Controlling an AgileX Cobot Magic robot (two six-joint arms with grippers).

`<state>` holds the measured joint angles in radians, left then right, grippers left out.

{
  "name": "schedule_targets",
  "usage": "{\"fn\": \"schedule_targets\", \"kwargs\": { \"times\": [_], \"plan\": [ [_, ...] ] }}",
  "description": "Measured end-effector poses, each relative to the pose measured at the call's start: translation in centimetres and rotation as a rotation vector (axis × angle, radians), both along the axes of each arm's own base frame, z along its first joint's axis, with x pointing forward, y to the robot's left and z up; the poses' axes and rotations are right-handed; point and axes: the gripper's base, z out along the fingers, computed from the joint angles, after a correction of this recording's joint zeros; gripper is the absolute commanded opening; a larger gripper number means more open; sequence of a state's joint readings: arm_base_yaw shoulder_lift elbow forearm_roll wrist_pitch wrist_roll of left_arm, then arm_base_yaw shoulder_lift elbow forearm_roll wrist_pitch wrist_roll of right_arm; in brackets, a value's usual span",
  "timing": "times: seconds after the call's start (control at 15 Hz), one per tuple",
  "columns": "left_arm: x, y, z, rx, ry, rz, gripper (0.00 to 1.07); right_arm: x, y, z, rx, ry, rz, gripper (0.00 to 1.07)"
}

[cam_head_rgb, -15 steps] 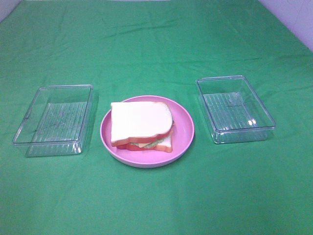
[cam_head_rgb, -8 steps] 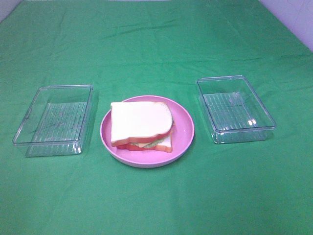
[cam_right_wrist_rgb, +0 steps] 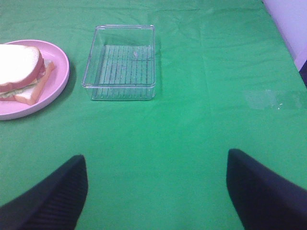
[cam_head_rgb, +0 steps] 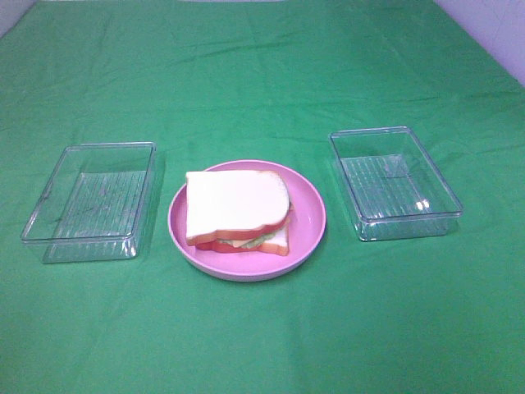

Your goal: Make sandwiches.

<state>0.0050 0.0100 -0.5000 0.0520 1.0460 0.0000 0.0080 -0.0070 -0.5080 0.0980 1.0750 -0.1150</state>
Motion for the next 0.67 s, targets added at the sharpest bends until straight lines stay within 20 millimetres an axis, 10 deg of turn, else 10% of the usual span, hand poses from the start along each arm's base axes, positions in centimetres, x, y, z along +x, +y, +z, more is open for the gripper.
{"fn": "schedule_targets", "kwargs": {
  "times": [0.67],
  "plan": [
    [-0.23,0.00,-0.01,0.000,-0.015,0.000,0.74,0.00,0.00,0.00,0.000,0.000,0.000,0.76]
  ]
}}
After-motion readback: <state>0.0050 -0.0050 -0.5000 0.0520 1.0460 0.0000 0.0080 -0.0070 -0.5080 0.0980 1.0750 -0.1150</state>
